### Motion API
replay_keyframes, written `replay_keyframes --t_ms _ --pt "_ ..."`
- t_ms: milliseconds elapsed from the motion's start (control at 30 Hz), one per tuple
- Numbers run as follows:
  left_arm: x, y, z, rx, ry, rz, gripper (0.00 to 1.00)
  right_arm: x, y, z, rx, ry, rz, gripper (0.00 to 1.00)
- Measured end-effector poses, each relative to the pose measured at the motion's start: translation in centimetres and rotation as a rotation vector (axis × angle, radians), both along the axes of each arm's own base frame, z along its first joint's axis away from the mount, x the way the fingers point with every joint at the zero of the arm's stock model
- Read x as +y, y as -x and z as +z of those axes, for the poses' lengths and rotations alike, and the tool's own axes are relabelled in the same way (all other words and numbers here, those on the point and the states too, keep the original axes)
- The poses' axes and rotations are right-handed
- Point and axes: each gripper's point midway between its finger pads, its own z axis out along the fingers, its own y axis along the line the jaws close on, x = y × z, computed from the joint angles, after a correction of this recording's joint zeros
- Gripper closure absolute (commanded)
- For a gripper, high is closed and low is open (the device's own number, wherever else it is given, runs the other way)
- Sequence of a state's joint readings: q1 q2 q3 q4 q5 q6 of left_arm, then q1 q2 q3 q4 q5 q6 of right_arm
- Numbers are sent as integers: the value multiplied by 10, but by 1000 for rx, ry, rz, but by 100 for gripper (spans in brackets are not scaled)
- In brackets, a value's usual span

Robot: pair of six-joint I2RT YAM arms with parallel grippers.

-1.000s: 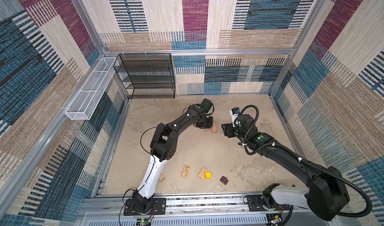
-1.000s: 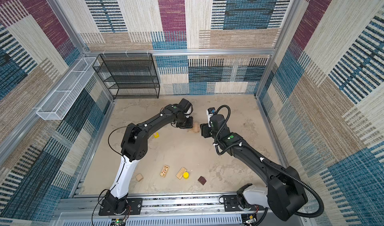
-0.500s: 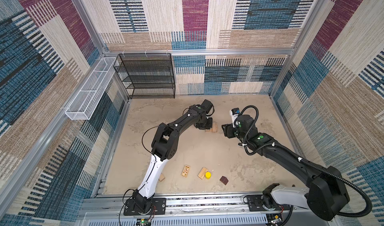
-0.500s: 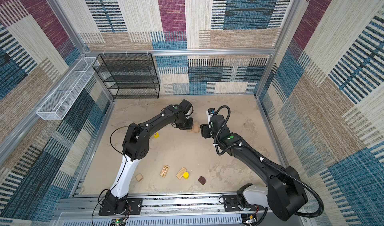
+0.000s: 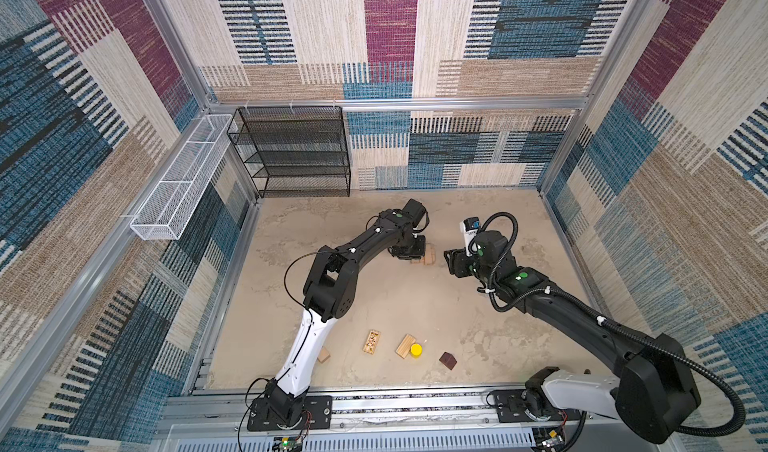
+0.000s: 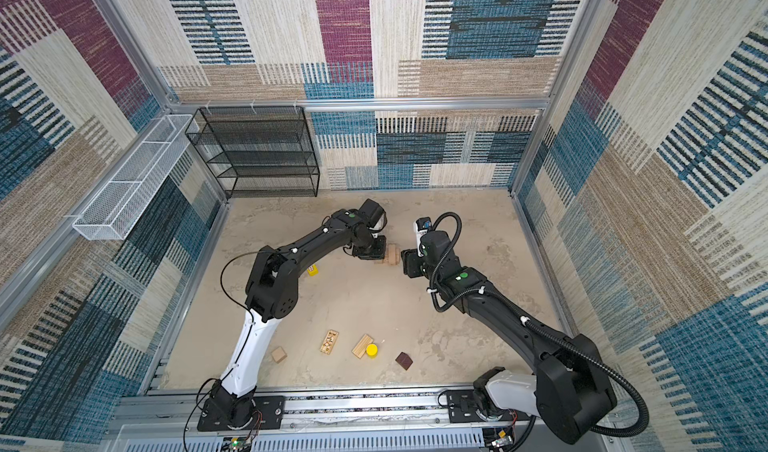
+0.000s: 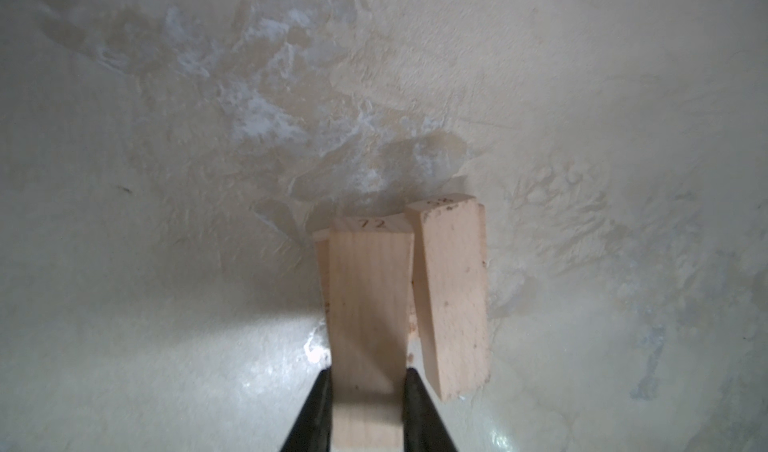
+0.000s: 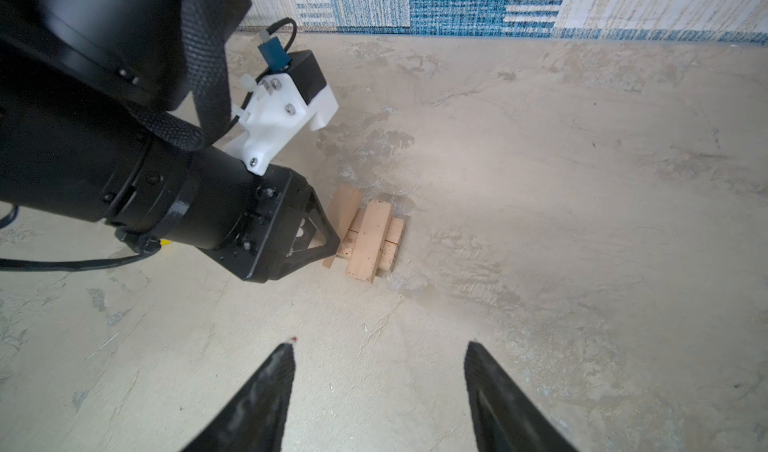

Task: Build the wood block tower
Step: 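Lower the long block with the left gripper beside the top block on the stack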

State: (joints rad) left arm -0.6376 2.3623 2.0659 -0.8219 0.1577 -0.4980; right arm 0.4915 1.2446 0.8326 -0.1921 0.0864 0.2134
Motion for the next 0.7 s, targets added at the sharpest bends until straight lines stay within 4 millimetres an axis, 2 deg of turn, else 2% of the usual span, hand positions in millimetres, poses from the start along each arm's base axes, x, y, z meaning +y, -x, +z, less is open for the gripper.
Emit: replay_keyframes --t_ms 367,700 --pt "-4 0 -1 4 6 -3 73 -1 2 -3 8 -3 -4 33" --pt "-6 -1 3 0 14 6 67 -2 4 -4 10 -6 -6 33"
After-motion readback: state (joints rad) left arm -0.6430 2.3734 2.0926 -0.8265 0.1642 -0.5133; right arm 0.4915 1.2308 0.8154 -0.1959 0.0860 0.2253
